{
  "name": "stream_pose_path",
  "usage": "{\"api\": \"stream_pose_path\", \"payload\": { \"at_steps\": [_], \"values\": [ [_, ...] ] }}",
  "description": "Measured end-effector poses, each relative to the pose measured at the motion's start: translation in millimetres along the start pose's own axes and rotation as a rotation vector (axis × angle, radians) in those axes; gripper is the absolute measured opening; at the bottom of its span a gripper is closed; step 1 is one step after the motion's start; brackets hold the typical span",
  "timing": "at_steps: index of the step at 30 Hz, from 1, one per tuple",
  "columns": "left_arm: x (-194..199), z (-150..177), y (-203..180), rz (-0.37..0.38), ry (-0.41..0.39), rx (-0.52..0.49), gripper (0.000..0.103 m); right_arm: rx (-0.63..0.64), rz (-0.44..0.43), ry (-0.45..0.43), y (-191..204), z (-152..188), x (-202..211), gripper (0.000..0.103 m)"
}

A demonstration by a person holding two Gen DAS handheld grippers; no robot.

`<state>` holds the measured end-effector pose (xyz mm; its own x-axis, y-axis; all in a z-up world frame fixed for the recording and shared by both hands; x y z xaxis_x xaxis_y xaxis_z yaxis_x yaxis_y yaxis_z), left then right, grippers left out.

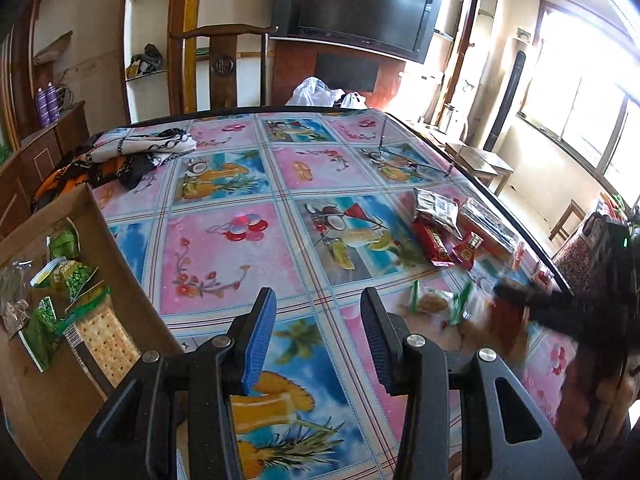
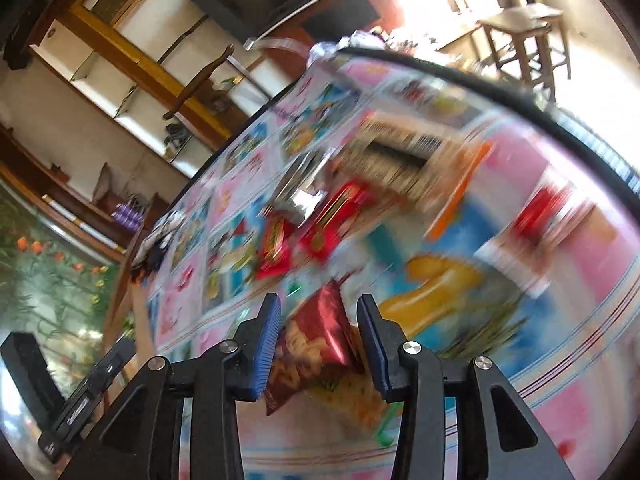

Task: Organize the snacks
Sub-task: 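Grasp a small clear green-tab packet with the right gripper while the left gripper returns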

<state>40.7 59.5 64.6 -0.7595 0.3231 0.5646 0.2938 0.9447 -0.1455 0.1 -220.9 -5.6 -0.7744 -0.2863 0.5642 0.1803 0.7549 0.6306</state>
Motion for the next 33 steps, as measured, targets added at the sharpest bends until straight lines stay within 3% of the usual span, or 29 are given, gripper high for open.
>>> {"api": "stream_pose_path", "payload": {
  "at_steps": [3, 6, 10, 23, 31, 33],
  "values": [
    [0, 0, 6, -0.009, 0.002, 0.012, 0.042, -0.014, -0.148, 0.128, 21, 23, -17, 0.044],
    [-2, 0, 9, -0.006, 0.013, 0.024, 0.042, 0.014, -0.206, 0.118, 34, 24, -14, 0.044],
    [-4, 1, 7, 0.034, 0.039, 0.037, 0.043, 0.119, -0.125, 0.047, 41, 14, -1, 0.044],
    [-3, -2, 15, 0.010, 0.032, 0.064, 0.046, 0.267, -0.027, 0.214, 71, 19, -67, 0.044],
    [-5, -2, 13, 0.010, 0.038, 0.053, 0.047, 0.527, 0.039, 0.243, 104, 25, -90, 0.043],
    [-5, -1, 13, 0.009, 0.038, 0.051, 0.047, 0.564, 0.038, 0.220, 107, 29, -92, 0.039]
  ]
}}
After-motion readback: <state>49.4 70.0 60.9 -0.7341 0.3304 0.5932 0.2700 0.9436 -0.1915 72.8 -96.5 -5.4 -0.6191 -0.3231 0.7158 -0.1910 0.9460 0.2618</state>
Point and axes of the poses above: each gripper's, at about its wrist camera, not at the fingertips, and x roughly against the way its jaws point, y to its left, z to its underside, the point moved 1 cm from there along -x, roughly the way its jaws point, and after that the axes turned 9 degrees about -y, right-handed, at the moved point
